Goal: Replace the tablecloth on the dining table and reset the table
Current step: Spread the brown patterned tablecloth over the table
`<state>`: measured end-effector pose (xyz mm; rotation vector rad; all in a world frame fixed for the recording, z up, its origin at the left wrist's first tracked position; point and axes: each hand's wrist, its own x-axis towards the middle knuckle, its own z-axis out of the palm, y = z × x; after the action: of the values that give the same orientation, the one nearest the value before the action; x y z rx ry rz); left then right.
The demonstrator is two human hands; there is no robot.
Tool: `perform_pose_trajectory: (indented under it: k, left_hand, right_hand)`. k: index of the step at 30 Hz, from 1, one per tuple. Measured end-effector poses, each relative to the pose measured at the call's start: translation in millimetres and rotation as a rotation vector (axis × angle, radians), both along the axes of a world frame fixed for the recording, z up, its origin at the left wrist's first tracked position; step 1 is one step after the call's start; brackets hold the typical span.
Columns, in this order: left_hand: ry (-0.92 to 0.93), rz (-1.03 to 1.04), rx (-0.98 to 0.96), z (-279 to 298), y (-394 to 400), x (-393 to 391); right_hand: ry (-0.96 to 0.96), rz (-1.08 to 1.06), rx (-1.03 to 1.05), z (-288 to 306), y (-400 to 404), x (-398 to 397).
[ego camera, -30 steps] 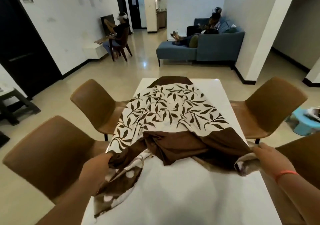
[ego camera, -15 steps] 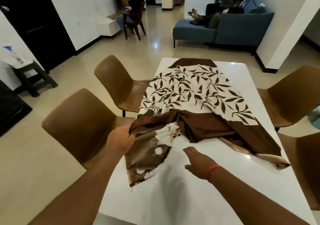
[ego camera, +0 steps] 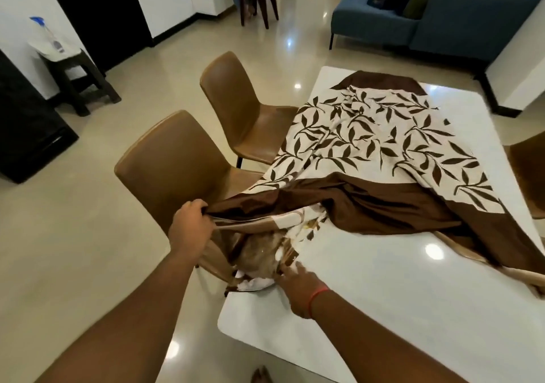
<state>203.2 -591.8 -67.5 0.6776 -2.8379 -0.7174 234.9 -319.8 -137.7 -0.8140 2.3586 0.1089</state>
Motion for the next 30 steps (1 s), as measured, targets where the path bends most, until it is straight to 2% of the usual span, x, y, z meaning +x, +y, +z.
perform_pose_trajectory:
  k: [3, 5, 7, 9, 11, 13, 15, 18, 21, 23, 26, 28, 30]
  left_hand:
    - [0.050, 0.233, 0.117, -11.4, -13.9, -6.8]
    - [0.042, 0.345, 0.188, -14.1, -17.4, -14.6]
    - [0.045, 0.386, 0.194, -16.3, -12.9, -17.7]
    - [0.074, 0.219, 0.018, -26.7, -0.8, -15.3]
    - [-0.036, -0.185, -0.194, -43.7, 25.6, -8.6]
    - [-0.245, -0.596, -0.196, -62.0, 60.4, -1.9]
    - [-0.431, -0.791, -0.167, -76.1, 92.1, 7.5]
    - [-0.484, -0.773, -0.286, -86.9, 119.1, 16.5]
    - [-0.485, -0.751, -0.349, -83.4, 126.7, 16.8]
    - [-0.514, -0.763, -0.345, -80.3, 127.2, 14.8]
    - [-0.528, -0.764, -0.305, -82.0, 122.5, 16.8]
    - [-0.560, -0.733, -0.274, -81.0, 113.6, 17.8]
    - [-0.589, -0.679, -0.289, -80.0, 98.6, 17.6]
  right_hand:
    - [-0.186, 0.113, -0.183, -0.2, -13.6, 10.9]
    - [-0.299, 0.050, -0.251, -1.2, -16.1, 14.4]
    - [-0.285, -0.079, -0.329, 0.4, -12.9, 9.9]
    - [-0.214, -0.188, -0.382, 2.3, -4.5, 1.3]
    - [-0.113, -0.300, -0.442, 3.5, 6.0, -8.6]
    - [0.025, -0.428, -0.445, 2.4, 19.9, -23.9]
    - [0.143, -0.551, -0.342, 0.5, 37.7, -44.1]
    - [0.157, -0.645, -0.133, 0.7, 62.2, -75.0]
    - [0.144, -0.600, 0.012, 0.7, 77.2, -102.0]
    - [0.154, -0.537, 0.035, 1.0, 76.4, -115.3]
    - [0.179, -0.435, -0.023, 0.9, 67.5, -131.8]
    - [0.254, -0.471, -0.174, 7.1, 66.0, -141.5]
    - [0.430, -0.594, -0.394, 25.2, 74.3, -146.3]
